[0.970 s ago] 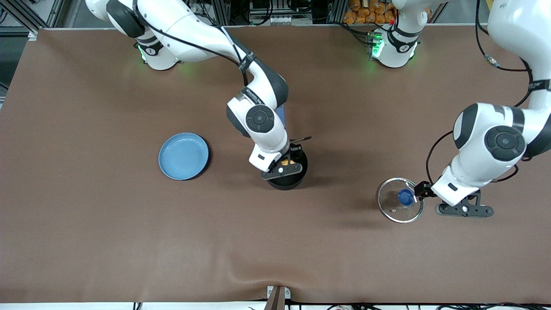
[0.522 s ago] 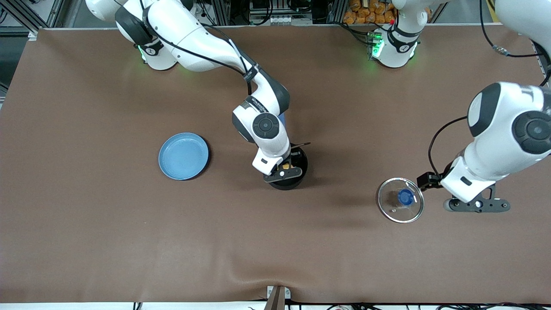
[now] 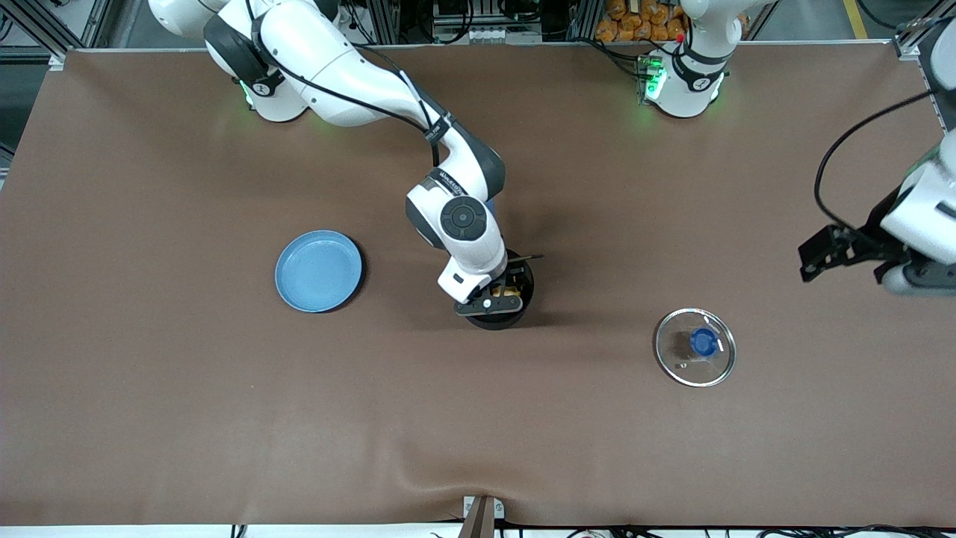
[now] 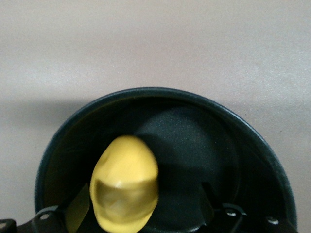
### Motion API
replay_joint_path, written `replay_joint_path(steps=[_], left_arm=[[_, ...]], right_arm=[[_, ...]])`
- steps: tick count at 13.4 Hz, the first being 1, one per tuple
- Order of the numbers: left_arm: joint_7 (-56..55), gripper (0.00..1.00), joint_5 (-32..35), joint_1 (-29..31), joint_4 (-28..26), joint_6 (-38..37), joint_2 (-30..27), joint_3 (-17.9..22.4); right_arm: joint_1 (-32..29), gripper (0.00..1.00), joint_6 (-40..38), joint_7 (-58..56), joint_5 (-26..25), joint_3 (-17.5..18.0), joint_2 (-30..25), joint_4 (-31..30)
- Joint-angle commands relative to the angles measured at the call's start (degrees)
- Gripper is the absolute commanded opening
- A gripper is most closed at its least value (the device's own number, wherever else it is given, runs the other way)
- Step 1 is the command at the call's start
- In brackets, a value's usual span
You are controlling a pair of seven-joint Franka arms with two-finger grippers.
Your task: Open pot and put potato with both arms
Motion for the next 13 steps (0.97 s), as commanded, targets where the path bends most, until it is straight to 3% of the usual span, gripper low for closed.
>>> replay_joint_path(steps=[1, 2, 5, 7, 10, 13], left_arm=[[-1.3, 1.00, -1.5, -0.6, -1.4, -5.3, -3.7, 0.2], [-1.3, 1.00, -2.8, -2.9, -2.1, -7.2, -5.4, 2.7], [-0.1, 1.00, -8.5, -16.4, -4.7, -12.6, -9.8, 19.4], [0.1, 1.00, -8.7, -17.4, -7.7, -13.2, -12.3, 20.7], [0.1, 1.00, -8.6, -18.1, -10.5, -13.6, -15.2, 21.6], [-0.4, 1.00, -10.8, -18.9, -11.3, -13.9, -17.1, 25.7]], right_arm=[[0.1, 1.00, -5.0, 1.7, -0.6, -0.4, -0.8, 2.4], [-0.3, 1.00, -7.9, 1.7, -0.3, -0.3, -1.2, 4.6], [-2.7, 1.00, -14.1, 1.8, 1.1, 0.5, -3.3, 9.4], [-4.8, 1.00, -15.6, 1.8, 3.3, 0.4, -6.0, 9.4], [-11.2, 1.00, -24.0, 1.1, 3.3, 0.3, -10.4, 9.3], [-19.7, 1.00, -31.2, 0.3, 3.6, 0.6, -14.6, 9.3]])
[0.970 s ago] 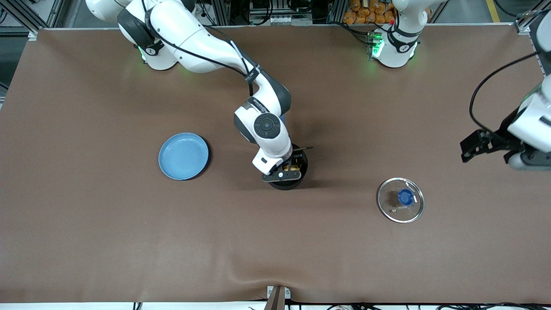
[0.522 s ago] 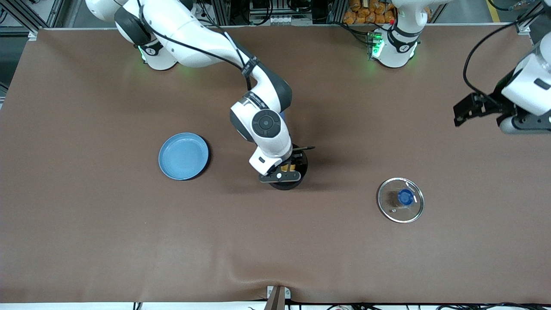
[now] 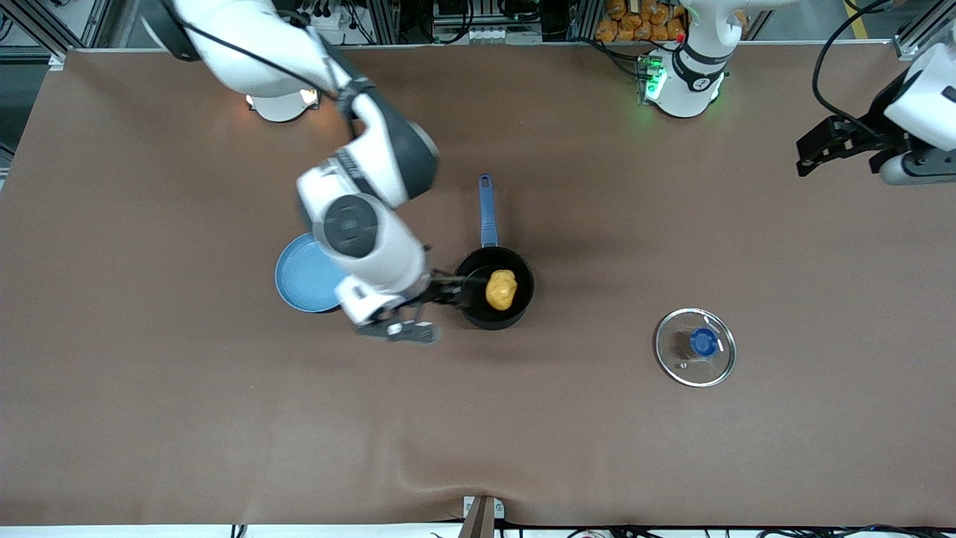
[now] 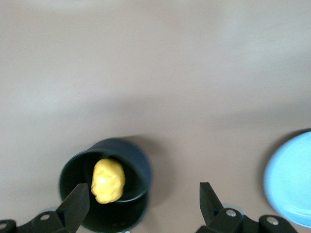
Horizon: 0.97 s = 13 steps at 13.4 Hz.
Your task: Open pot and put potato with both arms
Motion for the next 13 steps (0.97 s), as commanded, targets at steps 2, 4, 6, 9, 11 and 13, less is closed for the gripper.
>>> replay_joint_path(steps=[2, 4, 6, 9, 11, 13], left_arm=[[-0.3, 1.00, -2.4, -0.9, -3.4, -0.2, -4.1, 3.1], [-0.3, 1.00, -2.5, -0.5, -3.7, -0.1, -4.1, 3.1], [-1.1, 1.00, -2.5, -0.7, -3.5, -0.2, -4.1, 2.6], [-1.6, 1.00, -2.0, -0.3, -3.5, -0.2, -4.4, 0.3], [-1.5, 1.00, -1.6, -0.4, -3.8, -0.3, -4.9, -0.5], [-1.6, 1.00, -0.9, -0.7, -3.9, -0.3, -4.8, -1.6]], right_arm=[[-10.2, 1.00, -7.6, -0.6, 1.1, 2.1, -4.7, -1.0], [-16.0, 1.00, -10.0, -1.0, 1.0, 4.2, -7.2, -1.0], [-22.5, 1.00, -12.7, -5.7, 0.9, 8.1, -9.3, -1.0], [-24.2, 1.00, -15.5, -12.6, -1.2, 6.7, -13.7, -1.3], [-24.2, 1.00, -17.0, -16.4, -2.5, 4.3, -18.6, -2.7], [-24.2, 1.00, -17.7, -17.3, -2.7, 2.0, -25.6, -8.7]])
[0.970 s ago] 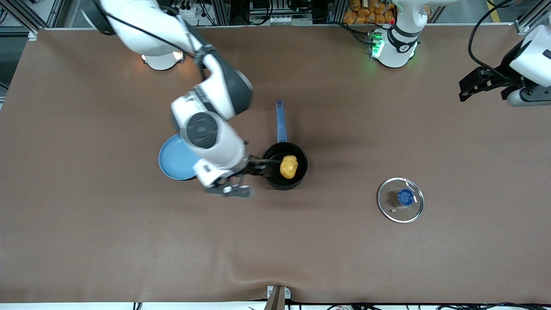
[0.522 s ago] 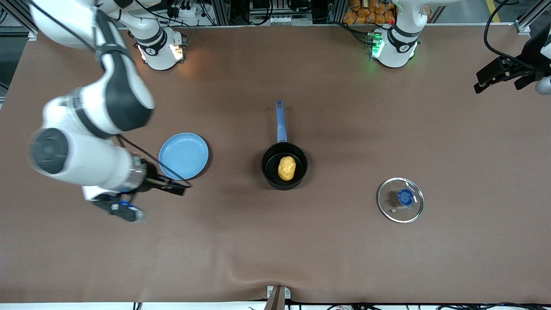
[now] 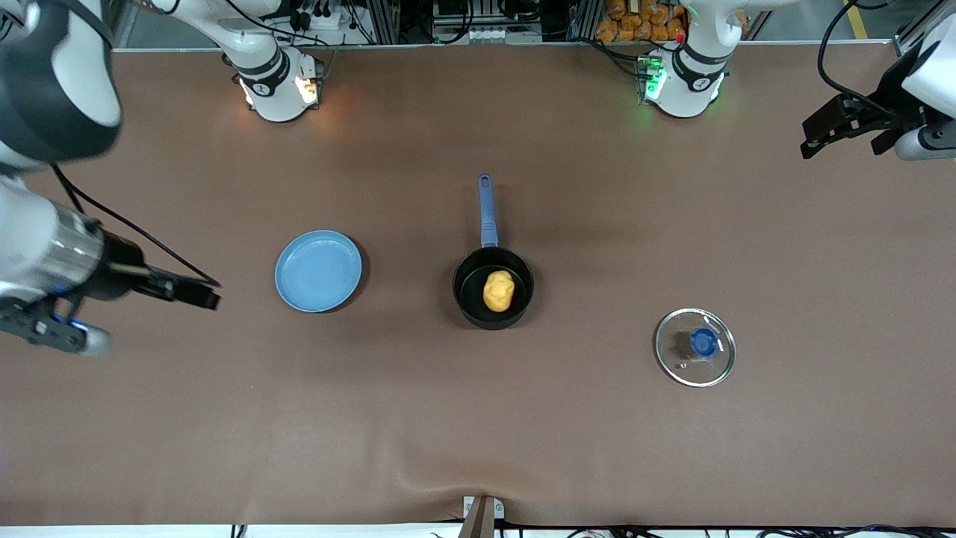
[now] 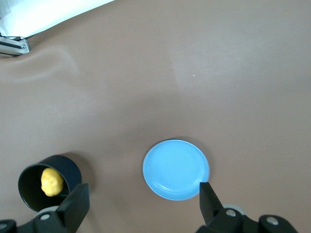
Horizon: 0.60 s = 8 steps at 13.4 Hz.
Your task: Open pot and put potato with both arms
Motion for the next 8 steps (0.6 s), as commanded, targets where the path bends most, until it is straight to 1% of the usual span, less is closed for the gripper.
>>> replay_joint_path(steps=[1, 3, 4, 5, 6, 7, 8], left_arm=[[-1.3, 1.00, 0.5, -0.2, -1.3, -0.7, -1.3, -0.9], [-1.2, 1.00, 0.4, -0.1, 0.6, -0.5, 0.2, -0.9], [-1.5, 1.00, 0.4, -0.5, 1.5, -0.5, 0.9, -1.0], [-1.6, 1.00, 0.5, -0.8, 1.6, -0.5, 1.2, -1.0], [-1.5, 1.00, 0.7, -0.9, 2.0, -0.5, 1.9, -1.3], [-1.4, 1.00, 0.6, -0.9, 2.9, -0.5, 2.4, -1.9], [-1.6, 1.00, 0.6, -0.8, 3.1, -0.5, 2.4, -1.9]], right_arm=[[0.0, 1.00, 0.7, -2.7, -0.7, -4.0, -12.4, -13.1], [-0.1, 1.00, 0.2, -9.7, -0.6, -7.4, -18.9, -20.0], [0.0, 1.00, 0.2, -10.4, -0.6, -8.3, -21.3, -22.7], [0.4, 1.00, -0.3, -10.4, -0.8, -8.2, -22.9, -24.0], [1.0, 1.00, -1.3, -10.3, -2.3, -7.6, -23.6, -24.6], [1.4, 1.00, -1.5, -10.3, -5.3, -6.2, -24.0, -25.0], [1.1, 1.00, -1.5, -10.3, -6.6, -4.8, -24.0, -25.0]])
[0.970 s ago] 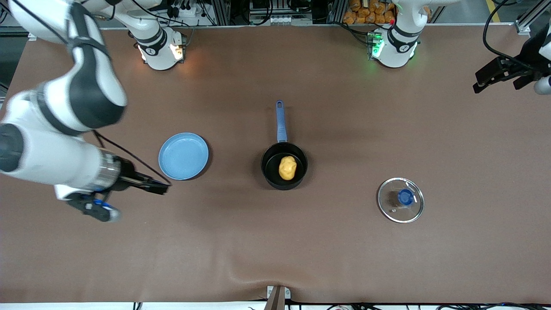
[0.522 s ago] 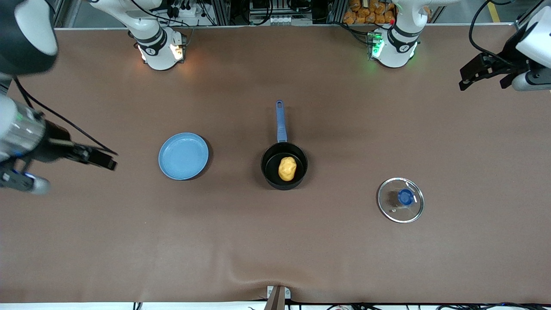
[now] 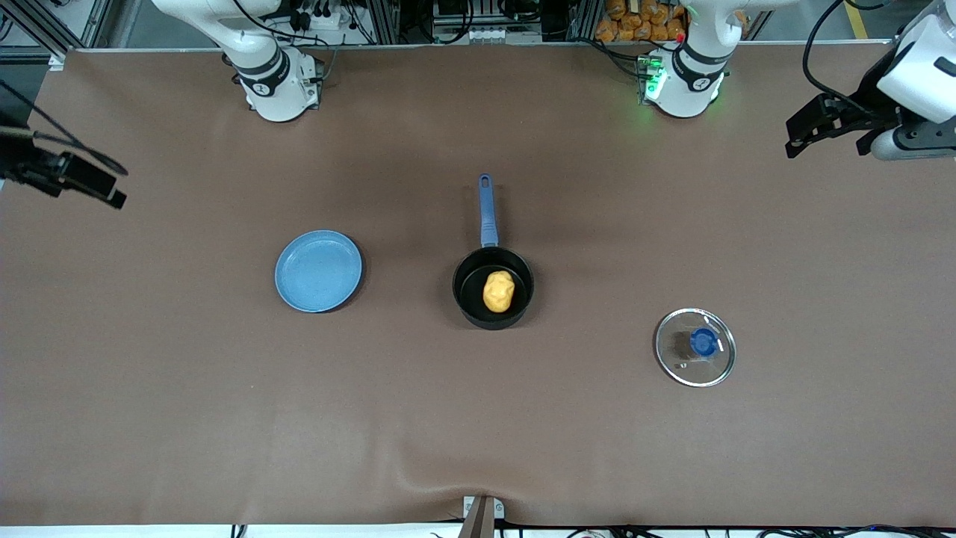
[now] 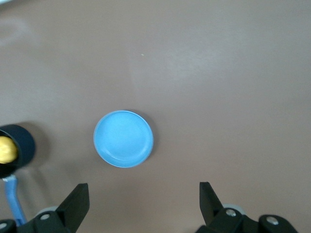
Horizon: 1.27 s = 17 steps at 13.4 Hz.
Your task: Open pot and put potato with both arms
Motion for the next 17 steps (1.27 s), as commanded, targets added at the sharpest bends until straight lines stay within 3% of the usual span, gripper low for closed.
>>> replay_joint_path(steps=[1, 8, 11, 17], left_arm=[[-0.4, 1.00, 0.5, 0.2, 2.5, -0.5, 1.3, -0.3], [-0.7, 1.00, 0.6, 0.2, 3.3, -0.5, 2.8, 0.0], [-0.7, 1.00, 0.6, 0.2, 3.3, -0.5, 2.8, -0.1], [-0.4, 1.00, 0.7, 0.2, 3.3, -0.3, 3.6, -0.2]], right_arm=[[0.5, 1.00, 0.7, 0.0, -3.2, 2.3, -2.1, -3.3], [0.0, 1.00, 1.4, -0.6, -2.3, 2.0, -1.9, -3.3], [-1.5, 1.00, 1.5, -2.6, 1.3, 2.0, -2.6, -4.7], [-1.4, 1.00, 1.1, -8.1, 1.3, 1.5, -2.9, -4.8]])
